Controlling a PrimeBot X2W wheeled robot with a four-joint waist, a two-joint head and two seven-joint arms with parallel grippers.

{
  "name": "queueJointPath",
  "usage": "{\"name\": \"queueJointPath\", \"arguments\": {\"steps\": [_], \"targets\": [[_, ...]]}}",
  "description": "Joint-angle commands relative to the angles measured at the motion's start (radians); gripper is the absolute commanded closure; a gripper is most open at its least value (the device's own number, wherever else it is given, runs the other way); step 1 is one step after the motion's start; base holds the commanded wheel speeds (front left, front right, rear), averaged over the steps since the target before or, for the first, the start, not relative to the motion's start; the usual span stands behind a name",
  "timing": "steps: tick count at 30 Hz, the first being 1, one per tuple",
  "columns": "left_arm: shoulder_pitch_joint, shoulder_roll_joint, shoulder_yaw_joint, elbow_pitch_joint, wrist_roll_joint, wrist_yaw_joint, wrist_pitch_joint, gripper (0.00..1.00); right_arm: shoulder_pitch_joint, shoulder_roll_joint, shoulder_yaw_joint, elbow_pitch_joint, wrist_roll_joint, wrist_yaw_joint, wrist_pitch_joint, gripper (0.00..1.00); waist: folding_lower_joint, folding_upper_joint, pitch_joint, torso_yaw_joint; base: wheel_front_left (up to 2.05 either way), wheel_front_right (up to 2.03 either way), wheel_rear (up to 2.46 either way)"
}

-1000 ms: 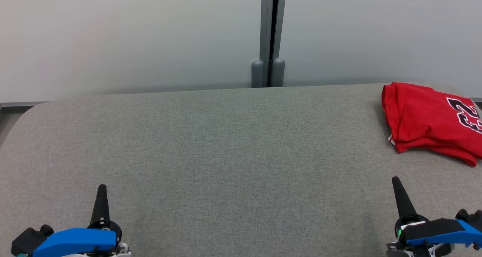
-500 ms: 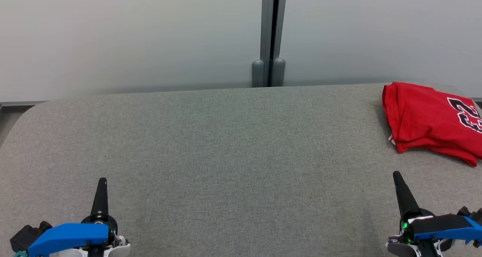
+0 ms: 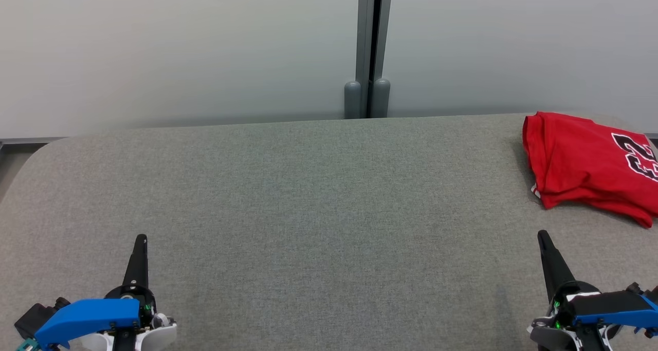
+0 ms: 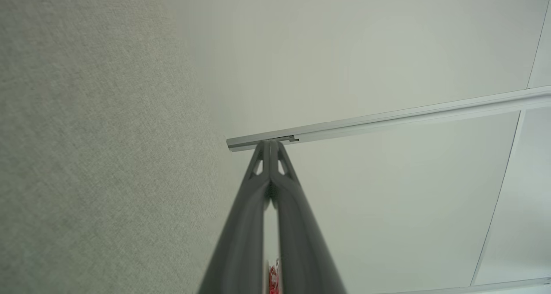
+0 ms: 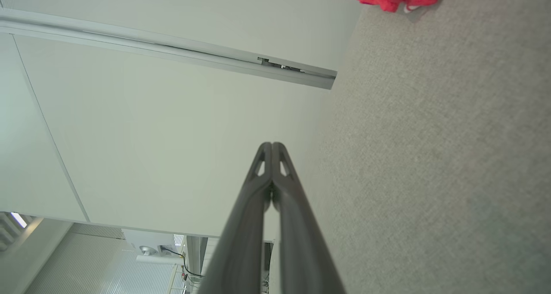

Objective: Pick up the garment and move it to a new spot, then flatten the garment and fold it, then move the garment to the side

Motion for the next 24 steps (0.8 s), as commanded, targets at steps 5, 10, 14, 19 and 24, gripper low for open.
{"name": "queueJointPath", "arguments": {"steps": [5,10,14,19,24], "targets": [[-0.025,0.000,0.002,-0.008,-0.057,-0.009,0.014,1.00,-0.021,-0.006,-0.006,-0.010,0.056,0.000,0.016,1.00,0.0000,0.0000,0.001,0.001,0.00,0.00,0.00],[-0.031,-0.001,0.003,-0.008,-0.097,-0.010,0.024,1.00,-0.025,-0.006,-0.009,-0.012,0.094,0.000,0.026,1.00,0.0000,0.0000,0.001,0.001,0.00,0.00,0.00],[-0.036,-0.001,0.004,-0.009,-0.128,-0.012,0.033,1.00,-0.027,-0.006,-0.011,-0.013,0.123,0.000,0.032,1.00,0.0000,0.0000,0.001,0.002,0.00,0.00,0.00],[-0.043,-0.001,0.005,-0.009,-0.164,-0.014,0.041,1.00,-0.030,-0.006,-0.014,-0.014,0.158,0.000,0.041,1.00,0.0000,0.0000,0.002,0.002,0.00,0.00,0.00],[-0.044,-0.001,0.006,-0.009,-0.199,-0.016,0.049,1.00,-0.034,-0.006,-0.016,-0.015,0.192,0.000,0.050,1.00,0.0000,0.0000,0.002,0.003,0.00,0.00,0.00]]}}
